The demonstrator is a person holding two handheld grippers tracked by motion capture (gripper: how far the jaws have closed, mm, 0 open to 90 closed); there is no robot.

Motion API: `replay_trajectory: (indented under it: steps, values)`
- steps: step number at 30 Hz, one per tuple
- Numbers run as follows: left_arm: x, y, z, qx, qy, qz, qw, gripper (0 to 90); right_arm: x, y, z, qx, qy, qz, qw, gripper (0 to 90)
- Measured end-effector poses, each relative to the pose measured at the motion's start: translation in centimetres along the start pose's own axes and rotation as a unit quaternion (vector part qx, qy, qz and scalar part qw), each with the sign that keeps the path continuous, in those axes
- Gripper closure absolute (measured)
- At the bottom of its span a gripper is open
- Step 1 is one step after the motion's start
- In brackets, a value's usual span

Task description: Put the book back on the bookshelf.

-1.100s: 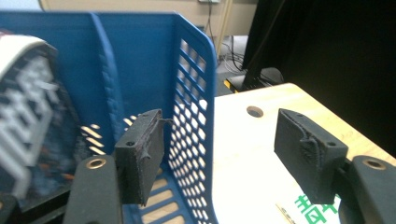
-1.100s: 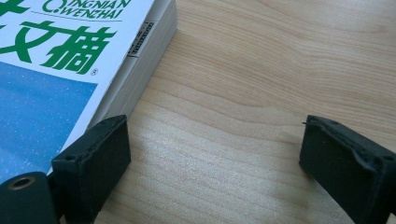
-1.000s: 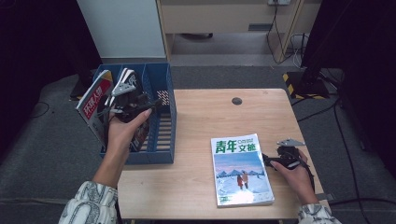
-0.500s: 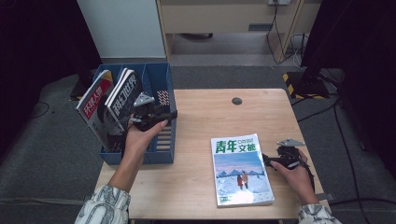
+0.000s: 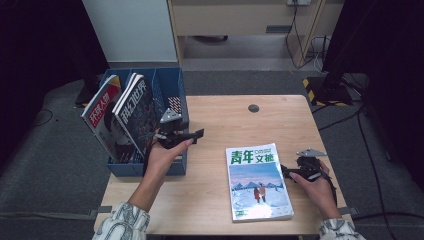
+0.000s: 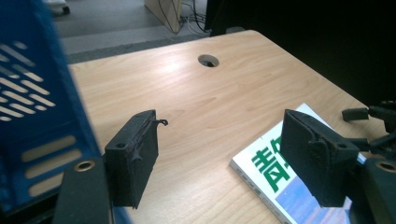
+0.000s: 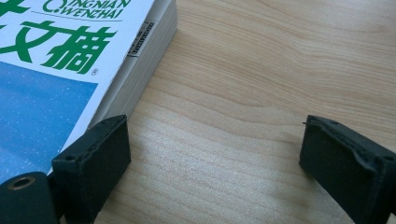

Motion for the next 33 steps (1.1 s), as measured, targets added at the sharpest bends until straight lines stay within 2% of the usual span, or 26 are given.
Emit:
replay_trajectory:
  steps: [14,19,24,30,33]
  values:
    - [3.1,-2.9,-3.0,-0.034,-0.028,-0.021,0.9988,26.3,0.0,-0.1,0.2,-0.007,0.002,-0.001,1.0000,8.6]
    - [4.1,-4.6,-4.4,-0.051,-0.033,-0.033,0.9976,26.2,0.2,0.3,1.2,0.006,-0.004,0.000,1.0000,11.5]
    - [5.3,-6.7,-6.0,-0.070,-0.038,-0.046,0.9958,26.2,-0.1,0.4,2.4,0.016,0.004,0.012,0.9998,16.0]
    - [6.0,-8.5,-7.8,-0.087,-0.045,-0.040,0.9944,26.2,-0.6,0.4,3.6,0.026,0.011,0.024,0.9993,18.0]
    - [6.1,-9.3,-8.5,-0.095,-0.041,-0.045,0.9936,26.1,-1.0,0.6,4.1,0.033,0.013,0.033,0.9988,18.2]
Point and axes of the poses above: each handheld gripper's, and its own axes: z roughly backward along the jaws, y roughly out of its top, x roughly to its right, the point moved 6 cm from there along -z, roughly forward along the jaws, and after that the axes turned 12 degrees about z, right-handed, at the moved point
